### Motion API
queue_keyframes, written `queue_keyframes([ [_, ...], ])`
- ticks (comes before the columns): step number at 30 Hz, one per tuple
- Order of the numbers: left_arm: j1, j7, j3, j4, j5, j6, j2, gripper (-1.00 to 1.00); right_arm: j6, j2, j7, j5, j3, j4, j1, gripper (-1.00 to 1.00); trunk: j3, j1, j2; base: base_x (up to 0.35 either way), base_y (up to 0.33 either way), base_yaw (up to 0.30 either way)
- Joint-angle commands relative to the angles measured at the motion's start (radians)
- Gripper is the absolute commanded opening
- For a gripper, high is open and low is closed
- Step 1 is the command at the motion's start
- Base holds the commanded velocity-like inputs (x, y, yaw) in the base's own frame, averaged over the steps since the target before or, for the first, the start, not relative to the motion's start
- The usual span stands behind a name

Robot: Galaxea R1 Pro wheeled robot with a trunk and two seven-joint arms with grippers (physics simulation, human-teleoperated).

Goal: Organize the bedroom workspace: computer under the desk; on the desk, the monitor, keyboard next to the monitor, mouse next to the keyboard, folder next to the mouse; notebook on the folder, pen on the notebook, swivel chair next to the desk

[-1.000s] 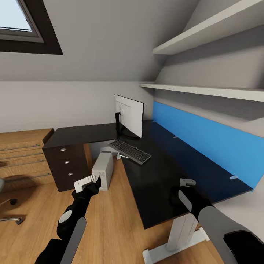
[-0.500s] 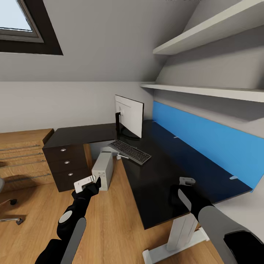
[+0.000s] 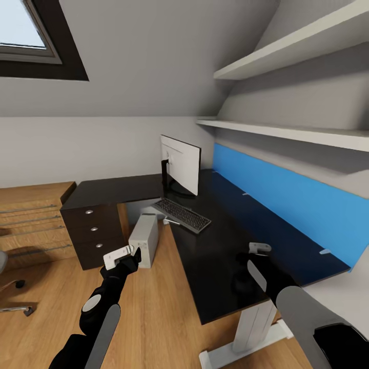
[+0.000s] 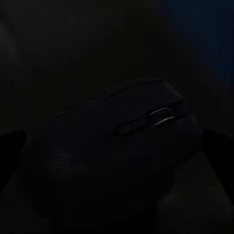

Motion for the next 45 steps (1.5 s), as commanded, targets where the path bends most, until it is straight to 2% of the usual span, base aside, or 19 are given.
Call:
queue_keyframes([
  [1,-0.001,0.008,-0.001,-0.001,0.009,0.003,0.0,1.0,0.006,-0.001,-0.008,-0.009,0.009,-0.003,0.0,-1.0,0.002,-0.004,0.007,0.0,0.0,0.0],
  [4,-0.001,0.008,-0.001,0.0,0.009,0.003,0.0,1.0,0.012,0.0,-0.008,-0.01,0.01,-0.012,0.0,-1.0,0.011,-0.015,0.028,0.0,0.0,0.0],
  [7,-0.001,0.008,-0.001,0.004,0.008,0.003,0.0,1.0,0.076,0.002,-0.011,-0.009,0.009,-0.132,0.008,-1.0,0.021,-0.027,0.049,0.0,0.0,0.0],
  [10,-0.001,0.008,-0.001,0.005,0.007,0.003,0.0,1.0,0.191,0.004,-0.061,-0.011,0.008,-0.397,0.117,-1.0,0.03,-0.038,0.07,0.0,0.0,0.0],
  [13,-0.001,0.008,-0.001,0.005,0.007,0.003,0.0,1.0,0.25,0.007,-0.149,-0.016,0.009,-0.621,0.221,-1.0,0.04,-0.05,0.091,0.0,0.0,0.0],
  [17,-0.001,0.008,-0.001,0.007,0.008,0.003,0.0,1.0,0.307,0.024,-0.232,-0.04,0.01,-0.8,0.315,-1.0,0.052,-0.065,0.119,0.0,0.0,0.0],
  [20,-0.001,0.008,-0.001,0.011,0.007,0.003,0.0,1.0,0.324,0.033,-0.248,-0.051,0.013,-0.84,0.336,-1.0,0.062,-0.077,0.14,0.0,0.0,0.0],
  [24,-0.001,0.008,-0.001,0.012,0.008,0.004,0.0,1.0,0.325,0.045,-0.252,-0.06,0.015,-0.854,0.341,-1.0,0.062,-0.077,0.14,0.0,0.0,0.0],
  [26,-0.001,0.008,-0.001,0.012,0.008,0.004,0.0,1.0,0.325,0.064,-0.255,-0.062,0.017,-0.86,0.342,-1.0,0.062,-0.077,0.14,0.0,0.0,0.075],
  [28,-0.001,0.007,-0.001,0.013,0.009,0.004,0.001,1.0,0.324,0.098,-0.259,-0.058,0.016,-0.86,0.343,-1.0,0.062,-0.077,0.14,0.0,0.0,0.222],
  [39,-0.001,0.006,-0.001,0.018,0.009,0.004,0.002,1.0,0.324,0.107,-0.261,-0.055,0.016,-0.857,0.343,-1.0,0.062,-0.077,0.14,0.0,0.0,0.275],
  [45,-0.001,0.005,-0.016,0.043,0.007,0.003,0.002,1.0,0.324,0.107,-0.261,-0.054,0.017,-0.852,0.343,-1.0,0.062,-0.077,0.14,-0.026,0.018,0.28],
])
